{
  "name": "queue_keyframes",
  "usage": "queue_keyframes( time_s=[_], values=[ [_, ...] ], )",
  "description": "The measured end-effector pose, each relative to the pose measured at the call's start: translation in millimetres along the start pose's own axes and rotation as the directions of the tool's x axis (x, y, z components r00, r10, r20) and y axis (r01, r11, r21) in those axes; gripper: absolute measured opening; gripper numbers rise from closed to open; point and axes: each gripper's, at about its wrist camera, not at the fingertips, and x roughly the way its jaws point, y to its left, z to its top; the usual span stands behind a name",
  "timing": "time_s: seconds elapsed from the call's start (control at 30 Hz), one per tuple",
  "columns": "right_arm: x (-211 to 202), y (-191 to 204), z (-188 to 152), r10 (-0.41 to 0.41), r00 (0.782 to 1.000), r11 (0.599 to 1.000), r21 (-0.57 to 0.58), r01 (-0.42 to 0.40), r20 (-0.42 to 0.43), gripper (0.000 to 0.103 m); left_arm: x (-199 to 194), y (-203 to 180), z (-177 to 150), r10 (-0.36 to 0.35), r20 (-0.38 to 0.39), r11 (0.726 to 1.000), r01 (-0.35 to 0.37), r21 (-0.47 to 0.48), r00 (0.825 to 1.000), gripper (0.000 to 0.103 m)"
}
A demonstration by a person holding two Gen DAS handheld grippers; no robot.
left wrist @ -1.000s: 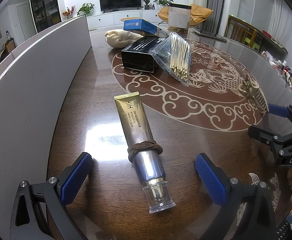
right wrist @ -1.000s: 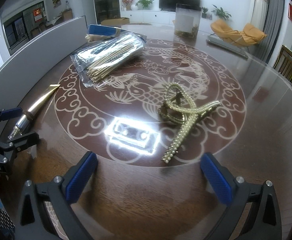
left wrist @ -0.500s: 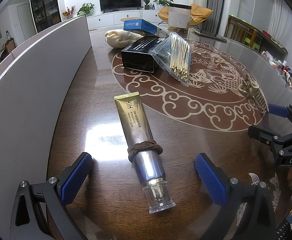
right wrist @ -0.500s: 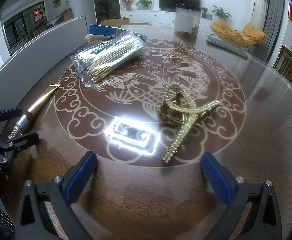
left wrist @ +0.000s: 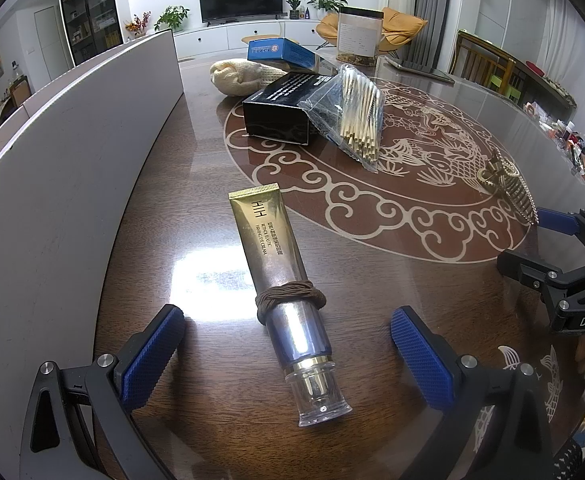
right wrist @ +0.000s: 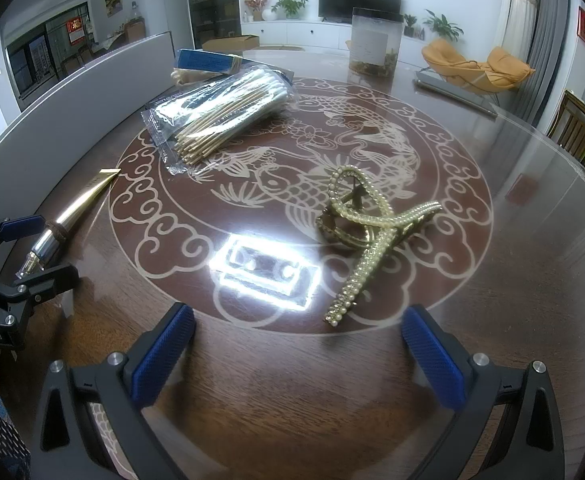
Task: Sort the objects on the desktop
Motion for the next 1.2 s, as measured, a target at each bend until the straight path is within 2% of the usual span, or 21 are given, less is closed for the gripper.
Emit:
queue_keyframes(
  time_s=[0.7,0.8,0.9,0.93,0.97,1.0,1.03,1.07,1.1,1.13,1.17,1.2],
  values=[
    [-1,0,1,0.0,1.0,1.0,0.0,0.0,0.0,0.103,-1,1,-1,-0.005,-0.005,1.0,0.005,0.007,1.0,0.103],
    [0,0,0,0.0,1.0,1.0,0.0,0.0,0.0,0.103,-1,2,1,-0.016,-0.047,0.999,0.017,0.03,0.999,0.103],
    [0,0,0,0.0,1.0,1.0,0.0,0.0,0.0,0.103,1,5,5,-0.012,-0.091,1.0,0.014,0.015,0.996,0.103],
    [0,0,0,0.0,1.0,1.0,0.0,0.0,0.0,0.103,-1,6,5,-0.017,-0.083,1.0,0.017,0.004,0.996,0.094],
    [0,0,0,0.0,1.0,1.0,0.0,0.0,0.0,0.103,-5,5,4,-0.005,-0.065,1.0,0.005,0.004,0.998,0.07],
    [0,0,0,0.0,1.0,1.0,0.0,0.0,0.0,0.103,-8,4,4,0.002,-0.048,1.0,-0.002,0.011,0.999,0.059],
    [0,0,0,0.001,1.0,1.0,0.0,-0.001,0.0,0.103,-9,3,6,-0.006,-0.044,1.0,0.006,0.013,0.999,0.037],
    [0,-1,0,0.005,1.0,1.0,0.002,-0.005,0.001,0.103,-9,2,8,-0.01,-0.045,1.0,0.011,0.017,0.999,0.029],
    [-2,-1,4,0.014,1.0,1.0,0.008,-0.014,0.004,0.103,-9,2,9,-0.027,-0.048,1.0,0.027,0.013,0.998,0.029],
    [-7,-6,2,0.071,0.997,0.997,0.025,-0.072,0.018,0.103,-10,2,8,-0.042,-0.043,0.999,0.042,0.0,0.998,0.029],
    [-12,-17,1,0.156,0.987,0.985,0.073,-0.159,0.039,0.103,-11,2,7,-0.048,-0.041,0.999,0.047,-0.009,0.998,0.029],
    [-19,-25,1,0.208,0.977,0.97,0.118,-0.213,0.055,0.103,-13,1,5,-0.052,-0.035,0.999,0.051,-0.014,0.998,0.029]
  ],
)
